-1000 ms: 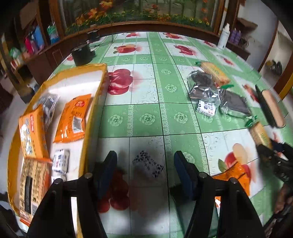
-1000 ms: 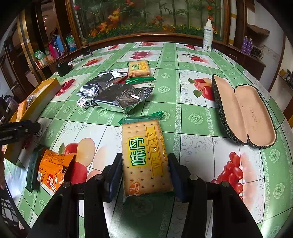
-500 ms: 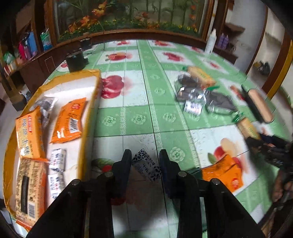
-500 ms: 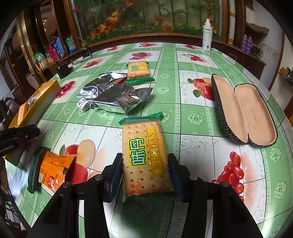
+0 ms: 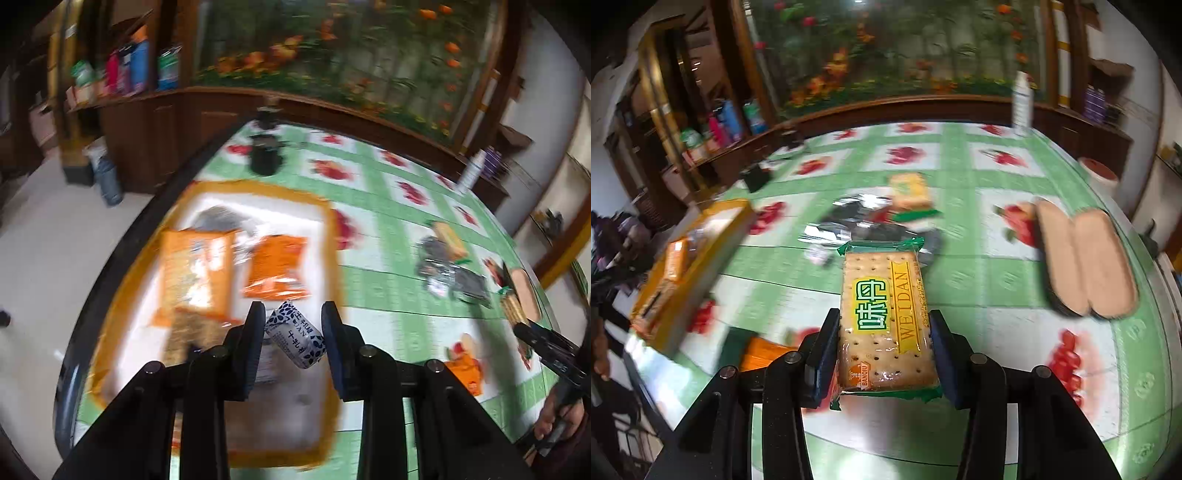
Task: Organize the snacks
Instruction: 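Carry the milk box and WEIDAN cracker pack into the tray and release both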
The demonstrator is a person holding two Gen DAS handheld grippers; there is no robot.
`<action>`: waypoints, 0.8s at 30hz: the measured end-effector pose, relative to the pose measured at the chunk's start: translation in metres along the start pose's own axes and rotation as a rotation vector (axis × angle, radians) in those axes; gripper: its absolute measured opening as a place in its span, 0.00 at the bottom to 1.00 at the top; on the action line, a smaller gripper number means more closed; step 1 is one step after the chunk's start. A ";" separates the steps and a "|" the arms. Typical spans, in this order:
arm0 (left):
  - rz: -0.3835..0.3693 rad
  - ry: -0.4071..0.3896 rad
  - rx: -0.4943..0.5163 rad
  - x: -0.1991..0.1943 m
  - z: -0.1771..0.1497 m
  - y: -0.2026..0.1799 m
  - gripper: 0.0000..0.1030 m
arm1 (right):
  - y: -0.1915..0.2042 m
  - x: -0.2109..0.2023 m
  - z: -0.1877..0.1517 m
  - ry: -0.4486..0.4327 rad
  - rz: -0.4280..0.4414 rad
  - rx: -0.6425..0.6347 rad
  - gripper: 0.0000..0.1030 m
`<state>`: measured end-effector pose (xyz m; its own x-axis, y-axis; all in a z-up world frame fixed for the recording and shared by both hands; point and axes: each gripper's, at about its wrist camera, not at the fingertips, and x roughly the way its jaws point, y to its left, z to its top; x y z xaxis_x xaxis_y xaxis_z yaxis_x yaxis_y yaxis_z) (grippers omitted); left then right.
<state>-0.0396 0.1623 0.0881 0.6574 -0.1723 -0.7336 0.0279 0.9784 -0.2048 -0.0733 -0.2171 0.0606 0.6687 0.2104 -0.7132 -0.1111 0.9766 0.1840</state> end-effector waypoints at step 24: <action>-0.089 0.102 -0.023 0.036 -0.039 0.030 0.30 | 0.247 0.127 0.081 0.111 0.214 -0.259 0.49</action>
<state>-0.0444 0.1808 0.0304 0.5729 -0.2703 -0.7738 0.0646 0.9560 -0.2861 0.0442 0.0474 0.0701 0.5277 0.4011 -0.7487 -0.4323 0.8856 0.1698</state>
